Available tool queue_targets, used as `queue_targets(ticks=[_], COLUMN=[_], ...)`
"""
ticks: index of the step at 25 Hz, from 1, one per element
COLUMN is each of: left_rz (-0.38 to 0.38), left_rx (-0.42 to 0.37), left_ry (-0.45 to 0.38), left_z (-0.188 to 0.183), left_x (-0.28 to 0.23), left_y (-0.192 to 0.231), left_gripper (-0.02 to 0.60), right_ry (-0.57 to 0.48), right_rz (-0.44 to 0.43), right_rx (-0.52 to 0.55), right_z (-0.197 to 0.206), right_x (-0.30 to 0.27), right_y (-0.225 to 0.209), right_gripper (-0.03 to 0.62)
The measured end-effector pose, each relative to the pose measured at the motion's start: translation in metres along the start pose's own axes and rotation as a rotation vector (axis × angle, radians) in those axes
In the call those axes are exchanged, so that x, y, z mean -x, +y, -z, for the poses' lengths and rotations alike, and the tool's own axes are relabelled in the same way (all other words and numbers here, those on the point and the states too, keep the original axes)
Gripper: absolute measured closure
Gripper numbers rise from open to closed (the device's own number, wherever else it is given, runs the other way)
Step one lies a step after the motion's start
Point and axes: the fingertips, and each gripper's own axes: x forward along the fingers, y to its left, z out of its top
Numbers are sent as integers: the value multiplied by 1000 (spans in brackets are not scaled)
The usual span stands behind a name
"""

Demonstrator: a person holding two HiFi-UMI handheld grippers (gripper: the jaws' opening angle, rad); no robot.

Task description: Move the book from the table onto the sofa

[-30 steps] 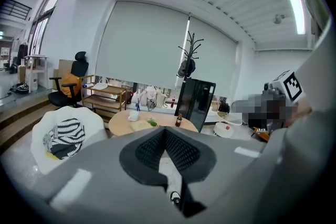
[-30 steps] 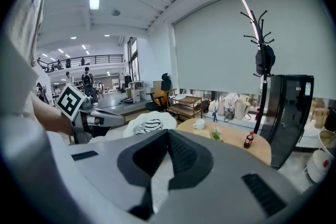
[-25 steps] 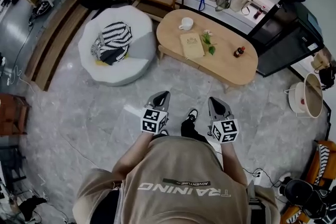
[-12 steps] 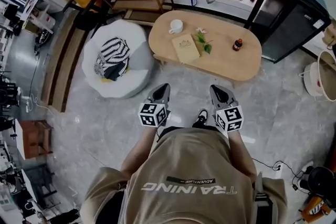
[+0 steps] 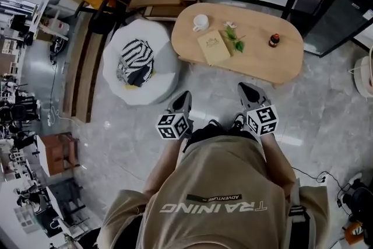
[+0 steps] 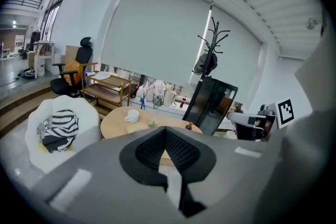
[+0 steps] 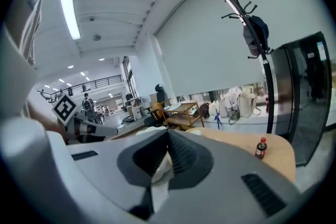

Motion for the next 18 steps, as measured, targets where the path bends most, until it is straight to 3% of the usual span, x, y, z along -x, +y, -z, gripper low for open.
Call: queue_targets(ticks=[10, 18], left_rz=[36, 109], left_rx=[71, -7], left_ry=[-2, -55], left_z=[6, -39], left_x=[-32, -64], left_y=[30, 63], left_gripper=[589, 589], right_ry=[90, 103], right_rz=[10, 98], right_rx=[53, 62], right_z=[7, -18], right_x=[-23, -56], right_y=[9, -1], right_gripper=[595, 595])
